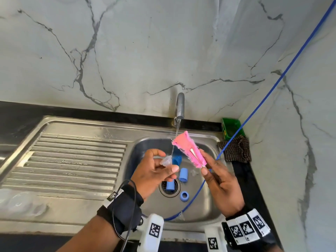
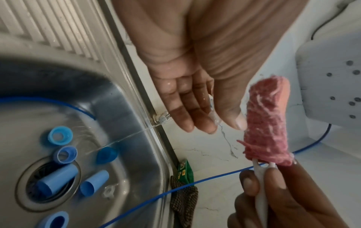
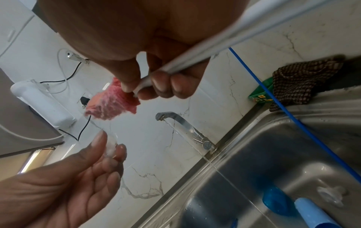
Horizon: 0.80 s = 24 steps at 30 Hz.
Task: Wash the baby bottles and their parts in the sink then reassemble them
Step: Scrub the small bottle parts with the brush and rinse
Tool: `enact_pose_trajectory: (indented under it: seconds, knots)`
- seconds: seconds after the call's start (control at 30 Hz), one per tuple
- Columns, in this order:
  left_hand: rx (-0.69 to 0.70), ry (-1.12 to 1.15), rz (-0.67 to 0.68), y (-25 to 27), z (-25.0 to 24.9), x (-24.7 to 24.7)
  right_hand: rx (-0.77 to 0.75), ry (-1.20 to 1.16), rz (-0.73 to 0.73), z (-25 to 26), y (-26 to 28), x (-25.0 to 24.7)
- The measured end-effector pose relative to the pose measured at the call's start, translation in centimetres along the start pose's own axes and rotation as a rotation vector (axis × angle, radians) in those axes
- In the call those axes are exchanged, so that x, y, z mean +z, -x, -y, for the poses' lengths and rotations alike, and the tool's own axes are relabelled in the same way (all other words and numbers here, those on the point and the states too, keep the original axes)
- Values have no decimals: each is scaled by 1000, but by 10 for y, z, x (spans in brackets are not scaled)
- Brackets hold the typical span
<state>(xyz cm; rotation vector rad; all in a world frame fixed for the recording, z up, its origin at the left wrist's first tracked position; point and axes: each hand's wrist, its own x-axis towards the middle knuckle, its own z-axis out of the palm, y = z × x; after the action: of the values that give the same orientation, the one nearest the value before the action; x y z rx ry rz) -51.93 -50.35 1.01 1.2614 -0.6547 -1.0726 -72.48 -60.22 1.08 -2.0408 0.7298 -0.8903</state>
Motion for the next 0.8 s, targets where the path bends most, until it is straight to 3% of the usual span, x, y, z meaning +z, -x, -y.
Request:
enact_pose_trajectory:
  seconds: [0.13,0.27,0.43,0.63,0.8]
  knots:
    - [58,-152,44,-1,1,-16,-38,43,39,2,5,13]
    - [100,-125,145,1,1,-23,-51,87,73,3,13,27]
    - [94,-125,125,1,2,-23,-28,77,-59,16,14,32]
    - [91,43,177,6,2,-4,-28,117,-47,24,8,23]
    - [132,5,144,7,-8,5,-119,64,8,28,-2,12]
